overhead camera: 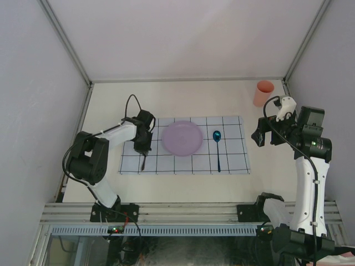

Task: Set the dinner table for one person
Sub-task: Adjust the knife on the napkin.

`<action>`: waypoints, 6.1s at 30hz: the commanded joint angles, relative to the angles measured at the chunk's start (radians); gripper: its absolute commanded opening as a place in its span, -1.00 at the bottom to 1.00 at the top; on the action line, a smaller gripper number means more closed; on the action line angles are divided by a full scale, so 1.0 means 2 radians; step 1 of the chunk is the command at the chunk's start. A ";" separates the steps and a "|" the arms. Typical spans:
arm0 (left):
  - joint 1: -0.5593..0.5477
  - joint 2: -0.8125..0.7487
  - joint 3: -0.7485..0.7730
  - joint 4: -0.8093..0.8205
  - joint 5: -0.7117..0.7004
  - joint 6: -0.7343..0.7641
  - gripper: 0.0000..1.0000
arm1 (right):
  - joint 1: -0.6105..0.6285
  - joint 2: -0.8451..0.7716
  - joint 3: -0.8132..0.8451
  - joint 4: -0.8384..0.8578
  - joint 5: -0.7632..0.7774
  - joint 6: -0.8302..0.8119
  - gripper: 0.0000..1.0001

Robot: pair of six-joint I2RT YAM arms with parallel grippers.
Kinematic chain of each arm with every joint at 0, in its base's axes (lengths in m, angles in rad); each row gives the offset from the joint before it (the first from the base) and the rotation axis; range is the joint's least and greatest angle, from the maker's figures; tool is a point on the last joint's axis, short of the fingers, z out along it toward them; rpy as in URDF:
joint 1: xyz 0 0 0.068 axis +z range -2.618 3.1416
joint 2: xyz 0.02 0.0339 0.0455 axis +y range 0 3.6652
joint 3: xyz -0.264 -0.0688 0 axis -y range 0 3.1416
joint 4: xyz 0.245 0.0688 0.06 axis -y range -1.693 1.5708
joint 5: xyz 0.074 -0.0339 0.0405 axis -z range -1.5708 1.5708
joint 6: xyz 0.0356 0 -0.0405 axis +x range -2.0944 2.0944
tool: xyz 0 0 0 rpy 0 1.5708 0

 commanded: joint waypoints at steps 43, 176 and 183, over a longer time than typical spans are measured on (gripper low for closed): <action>0.026 0.012 0.023 0.000 0.019 -0.069 -1.00 | 0.007 -0.012 0.025 -0.033 -0.016 -0.021 0.99; 0.055 -0.155 0.162 0.002 -0.300 0.173 0.75 | 0.104 0.361 0.311 0.080 0.210 -0.084 0.99; 0.061 -0.150 0.160 0.010 -0.307 0.183 0.75 | 0.078 0.512 0.464 0.008 0.216 -0.134 0.99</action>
